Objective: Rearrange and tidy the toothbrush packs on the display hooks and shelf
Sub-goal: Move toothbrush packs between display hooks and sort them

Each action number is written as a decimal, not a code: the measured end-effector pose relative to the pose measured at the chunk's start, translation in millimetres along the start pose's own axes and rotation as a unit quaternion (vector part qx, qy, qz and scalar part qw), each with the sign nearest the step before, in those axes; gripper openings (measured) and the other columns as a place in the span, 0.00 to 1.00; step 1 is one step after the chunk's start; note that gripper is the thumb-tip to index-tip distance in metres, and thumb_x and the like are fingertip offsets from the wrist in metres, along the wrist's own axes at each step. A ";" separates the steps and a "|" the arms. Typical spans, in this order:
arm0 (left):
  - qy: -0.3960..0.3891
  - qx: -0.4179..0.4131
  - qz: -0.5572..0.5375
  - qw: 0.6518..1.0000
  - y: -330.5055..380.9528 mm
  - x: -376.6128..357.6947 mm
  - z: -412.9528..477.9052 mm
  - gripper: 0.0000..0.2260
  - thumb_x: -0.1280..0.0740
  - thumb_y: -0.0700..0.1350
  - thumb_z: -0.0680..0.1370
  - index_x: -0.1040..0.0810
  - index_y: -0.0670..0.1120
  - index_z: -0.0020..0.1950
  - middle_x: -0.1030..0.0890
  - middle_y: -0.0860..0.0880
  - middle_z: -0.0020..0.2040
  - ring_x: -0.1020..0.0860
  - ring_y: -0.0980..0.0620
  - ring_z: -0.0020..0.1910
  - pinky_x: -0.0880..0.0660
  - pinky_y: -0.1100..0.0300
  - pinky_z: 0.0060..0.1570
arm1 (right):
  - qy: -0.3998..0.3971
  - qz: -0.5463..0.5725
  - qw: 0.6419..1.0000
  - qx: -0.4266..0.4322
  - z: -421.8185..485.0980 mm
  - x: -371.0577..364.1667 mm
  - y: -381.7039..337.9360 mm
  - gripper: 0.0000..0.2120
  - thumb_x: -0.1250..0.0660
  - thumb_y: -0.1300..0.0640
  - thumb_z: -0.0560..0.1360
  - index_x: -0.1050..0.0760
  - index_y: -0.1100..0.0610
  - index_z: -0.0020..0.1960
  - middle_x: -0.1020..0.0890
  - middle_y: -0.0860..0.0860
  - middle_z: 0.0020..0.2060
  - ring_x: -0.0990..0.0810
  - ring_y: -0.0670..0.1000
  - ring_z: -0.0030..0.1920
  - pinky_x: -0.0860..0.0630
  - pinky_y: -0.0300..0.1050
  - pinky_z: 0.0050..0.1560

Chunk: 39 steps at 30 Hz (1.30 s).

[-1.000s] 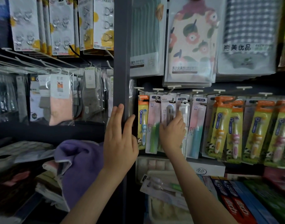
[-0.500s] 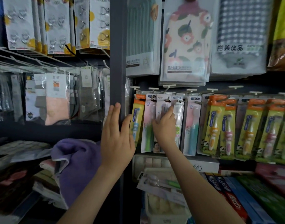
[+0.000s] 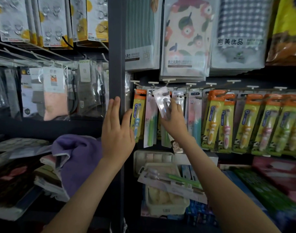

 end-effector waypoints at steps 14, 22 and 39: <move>0.006 -0.011 -0.011 1.000 -1.8 -2.4 -1.2 0.19 0.42 0.32 0.71 0.26 0.38 0.61 0.39 0.34 0.72 0.44 0.37 0.74 0.41 0.47 0.71 | -0.015 0.029 0.998 0.054 -27.6 30.3 -13.6 0.37 0.32 0.64 0.72 0.46 0.54 0.76 0.33 0.54 0.67 0.33 0.51 0.67 0.32 0.51 0.67; 0.002 -0.009 -0.018 1.000 -1.5 -0.8 -2.0 0.18 0.45 0.35 0.73 0.25 0.38 0.61 0.39 0.35 0.72 0.44 0.38 0.74 0.42 0.48 0.71 | -0.064 0.112 0.991 0.045 -33.0 47.5 -23.5 0.34 0.34 0.67 0.73 0.43 0.53 0.74 0.30 0.43 0.60 0.28 0.44 0.59 0.28 0.40 0.58; -0.085 -0.195 0.050 0.976 1.5 3.7 -22.0 0.17 0.40 0.44 0.73 0.20 0.43 0.58 0.29 0.42 0.69 0.35 0.45 0.71 0.49 0.41 0.72 | -0.353 -0.157 0.922 0.008 -79.8 25.6 47.9 0.35 0.31 0.60 0.72 0.43 0.55 0.75 0.35 0.56 0.64 0.35 0.55 0.65 0.35 0.49 0.66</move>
Point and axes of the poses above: each hand's wrist, its own z-axis towards the middle knuckle, its own x-axis out of the back of the hand, y = z × x, the point moved 1 cm from there along z, towards the middle knuckle
